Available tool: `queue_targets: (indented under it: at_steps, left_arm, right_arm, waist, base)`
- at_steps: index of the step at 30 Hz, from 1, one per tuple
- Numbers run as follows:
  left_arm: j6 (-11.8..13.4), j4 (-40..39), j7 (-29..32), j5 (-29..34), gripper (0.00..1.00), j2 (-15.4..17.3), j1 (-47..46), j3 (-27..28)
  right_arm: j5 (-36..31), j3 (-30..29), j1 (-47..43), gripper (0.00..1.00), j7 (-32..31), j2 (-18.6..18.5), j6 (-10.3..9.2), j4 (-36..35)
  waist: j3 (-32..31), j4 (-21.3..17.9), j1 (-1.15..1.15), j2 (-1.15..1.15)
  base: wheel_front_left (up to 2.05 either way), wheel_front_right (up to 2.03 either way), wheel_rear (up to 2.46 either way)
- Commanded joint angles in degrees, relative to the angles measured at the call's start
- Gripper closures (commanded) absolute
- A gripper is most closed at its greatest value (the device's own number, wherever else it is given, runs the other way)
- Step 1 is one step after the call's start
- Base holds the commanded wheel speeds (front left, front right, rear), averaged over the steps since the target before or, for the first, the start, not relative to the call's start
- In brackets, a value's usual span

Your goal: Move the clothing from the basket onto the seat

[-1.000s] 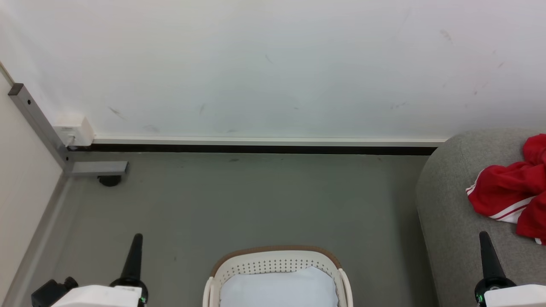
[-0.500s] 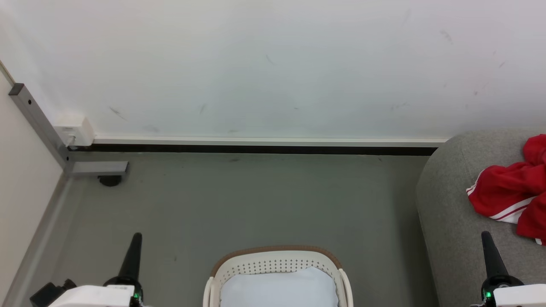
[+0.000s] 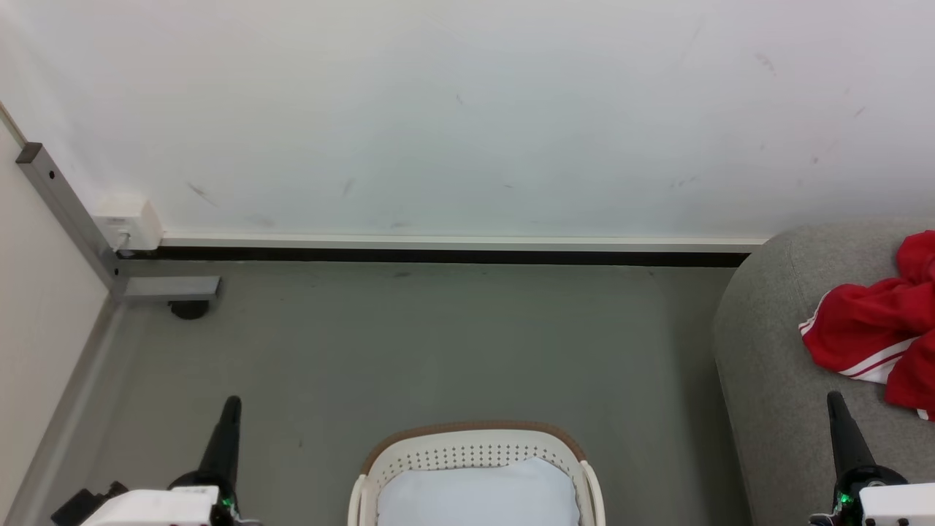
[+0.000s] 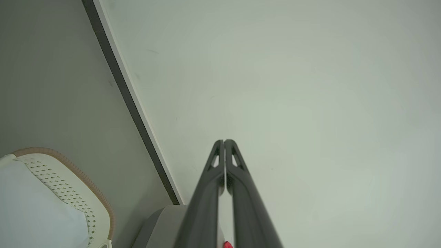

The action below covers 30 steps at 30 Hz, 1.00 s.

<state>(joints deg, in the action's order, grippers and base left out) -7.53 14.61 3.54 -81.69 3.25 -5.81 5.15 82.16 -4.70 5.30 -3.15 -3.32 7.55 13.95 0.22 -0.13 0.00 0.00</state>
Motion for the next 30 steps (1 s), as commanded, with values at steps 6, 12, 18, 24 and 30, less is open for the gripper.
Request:
queue_targets:
  at_steps: [6, 12, 18, 24, 30]
  left_arm:
    - [0.1, -0.4, 1.1, -3.4, 1.0, 0.0, -0.7, 0.7]
    - [0.1, -0.5, 1.7, -5.7, 1.0, -0.1, -0.7, 1.0]
    - [0.1, -0.5, 2.4, -8.0, 1.0, -0.2, -0.7, 1.2]
    - [0.1, -0.6, 3.0, -9.9, 1.0, -0.3, -0.7, 1.5]
    - [0.1, -0.6, 3.3, -11.0, 1.0, -0.4, -0.7, 1.6]
  right_arm:
    - [3.2, -0.6, 0.9, 1.0, -0.9, 0.0, -0.1, 0.0]
    - [5.6, -0.9, 1.0, 1.0, -1.7, 0.1, -0.1, 0.0]
    - [7.6, -1.2, 1.1, 1.0, -2.3, 0.1, -0.11, 0.1]
    - [9.8, -1.4, 1.3, 1.0, -2.9, 0.1, -0.12, 0.2]
    - [10.6, -1.6, 1.3, 1.0, -3.2, 0.2, -0.12, 0.2]
  waist:
    - [0.0, 0.0, 0.0, 0.0]
    - [0.0, 0.1, 0.0, 0.0]
    - [0.0, 0.1, 0.0, 0.0]
    - [-0.1, 0.1, 0.0, 0.0]
    - [-0.1, 0.1, 0.0, 0.0]
  base:
    - [0.0, 0.0, 0.0]
    - [0.0, 0.0, 0.0]
    - [0.0, 0.0, 0.0]
    - [0.0, 0.0, 0.0]
    - [0.0, 0.0, 0.0]
